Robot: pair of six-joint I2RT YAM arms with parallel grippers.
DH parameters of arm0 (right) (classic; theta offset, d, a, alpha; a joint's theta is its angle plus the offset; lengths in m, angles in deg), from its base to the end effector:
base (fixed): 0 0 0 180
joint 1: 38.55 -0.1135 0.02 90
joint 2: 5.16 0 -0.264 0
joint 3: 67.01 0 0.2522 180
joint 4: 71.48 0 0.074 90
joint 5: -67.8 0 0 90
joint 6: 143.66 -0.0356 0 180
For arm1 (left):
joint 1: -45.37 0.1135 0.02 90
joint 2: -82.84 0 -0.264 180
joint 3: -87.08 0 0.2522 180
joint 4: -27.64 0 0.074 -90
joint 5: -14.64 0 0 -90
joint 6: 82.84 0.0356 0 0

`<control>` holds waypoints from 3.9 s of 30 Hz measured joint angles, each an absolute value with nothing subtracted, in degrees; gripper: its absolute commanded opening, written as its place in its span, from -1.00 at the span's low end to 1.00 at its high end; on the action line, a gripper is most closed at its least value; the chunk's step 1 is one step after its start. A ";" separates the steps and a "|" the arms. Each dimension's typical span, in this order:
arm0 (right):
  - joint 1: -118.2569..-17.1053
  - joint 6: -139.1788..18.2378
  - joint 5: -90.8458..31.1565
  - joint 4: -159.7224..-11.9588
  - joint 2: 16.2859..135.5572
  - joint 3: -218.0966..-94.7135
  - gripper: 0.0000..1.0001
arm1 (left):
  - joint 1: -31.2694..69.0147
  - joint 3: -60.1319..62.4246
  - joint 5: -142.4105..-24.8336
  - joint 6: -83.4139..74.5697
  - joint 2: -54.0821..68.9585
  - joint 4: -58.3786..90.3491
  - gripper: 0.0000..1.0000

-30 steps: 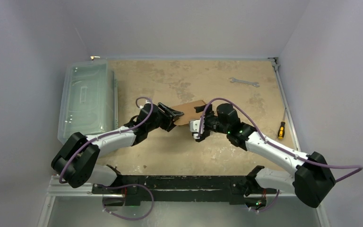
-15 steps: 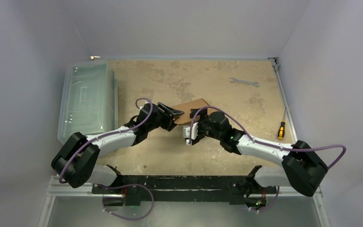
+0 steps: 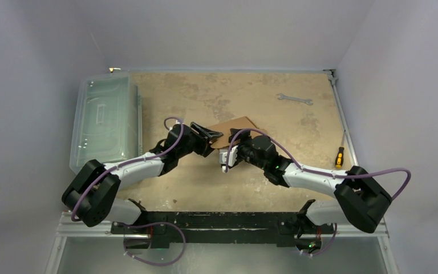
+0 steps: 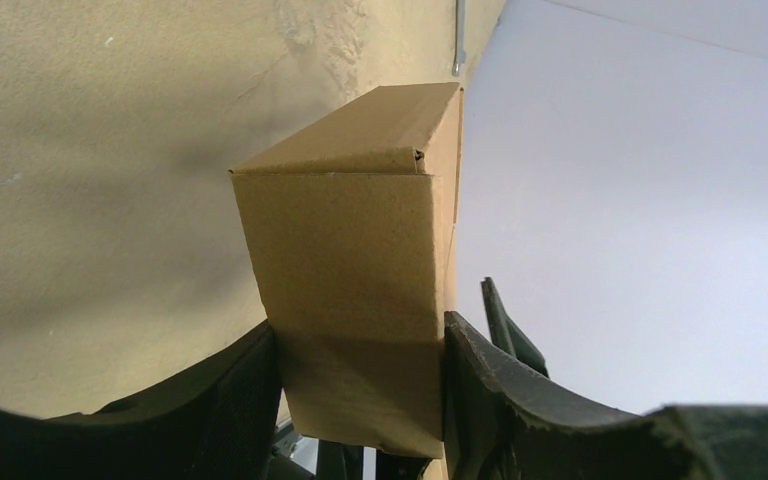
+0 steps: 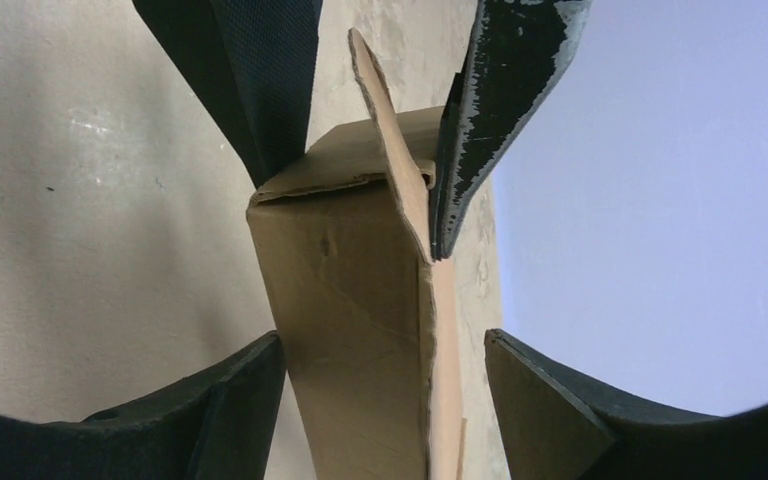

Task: Fold the paper box

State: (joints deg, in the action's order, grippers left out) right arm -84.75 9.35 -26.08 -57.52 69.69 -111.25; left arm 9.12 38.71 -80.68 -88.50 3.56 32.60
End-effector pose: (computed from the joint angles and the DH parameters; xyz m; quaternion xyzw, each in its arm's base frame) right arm 0.1872 0.1987 0.2085 -0.6651 0.4478 -0.0604 0.5945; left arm 0.2284 -0.1716 0.1954 -0.3983 0.7478 -0.4998 0.1799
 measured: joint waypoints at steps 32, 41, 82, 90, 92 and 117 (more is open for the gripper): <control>-83.74 0.52 -29.21 -61.61 69.65 -113.02 0.07 | 9.63 40.41 -82.41 -89.33 5.94 34.09 0.28; -83.44 -0.10 -29.36 -62.33 69.65 -113.02 0.03 | 9.67 40.45 -82.72 -89.31 6.92 34.42 0.42; -63.94 -41.12 -65.38 -84.27 63.42 -127.27 -0.04 | 10.39 41.37 -86.17 -36.50 39.25 19.44 0.66; -61.08 -60.27 -75.57 -76.73 71.33 -126.46 -0.04 | 10.39 42.60 -86.78 -32.20 39.58 19.49 0.67; -60.60 -64.31 -77.43 -74.22 73.78 -125.79 -0.04 | 10.39 42.97 -86.82 -31.80 39.60 19.49 0.67; -58.15 -98.23 -92.27 -48.32 106.54 -125.74 0.10 | 9.08 45.55 -81.99 -32.68 24.98 17.19 0.66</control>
